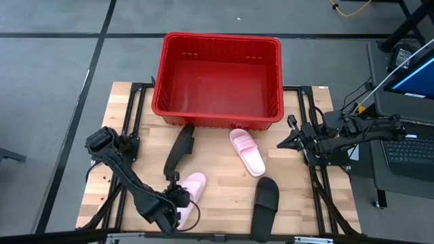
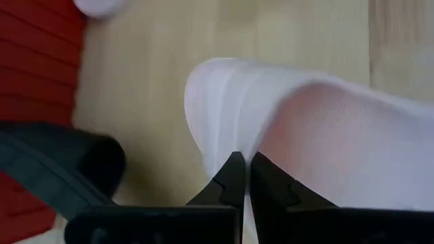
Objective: Pick and place slides into bin
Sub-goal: Put the left pink slipper into the red bin
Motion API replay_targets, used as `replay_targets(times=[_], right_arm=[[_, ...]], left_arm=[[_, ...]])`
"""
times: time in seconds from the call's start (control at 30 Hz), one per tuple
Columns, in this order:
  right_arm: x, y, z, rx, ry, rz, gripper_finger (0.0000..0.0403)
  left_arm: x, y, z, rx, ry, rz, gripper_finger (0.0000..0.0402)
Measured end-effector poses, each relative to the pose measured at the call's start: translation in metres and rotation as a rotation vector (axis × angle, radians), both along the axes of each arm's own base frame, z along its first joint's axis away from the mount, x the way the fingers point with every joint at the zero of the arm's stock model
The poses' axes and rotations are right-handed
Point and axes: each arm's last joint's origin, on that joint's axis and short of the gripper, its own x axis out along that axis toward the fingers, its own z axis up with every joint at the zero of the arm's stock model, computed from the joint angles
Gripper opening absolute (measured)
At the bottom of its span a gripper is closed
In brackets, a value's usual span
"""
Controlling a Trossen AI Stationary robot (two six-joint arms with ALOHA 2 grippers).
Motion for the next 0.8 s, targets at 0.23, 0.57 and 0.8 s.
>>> replay_targets(times=[0.23,0.57,0.8], right_arm=[[-0.001,0.0,-0.004,-0.008,0.036,0.001,0.0006],[-0.001,0.0,-0.005,-0.024,0.051,0.004,0.0006],[-0.001,0.0,-0.005,-0.078,0.034,0.015,0.0006]], left_arm=[[0.029,0.01,0.038,0.067,-0.145,0.009,0.0003],[0.06,0.026,0.092,0.095,-0.238,-0.015,0.0003],[0.061,0.026,0.128,0.078,-0.243,-0.095,0.0003]])
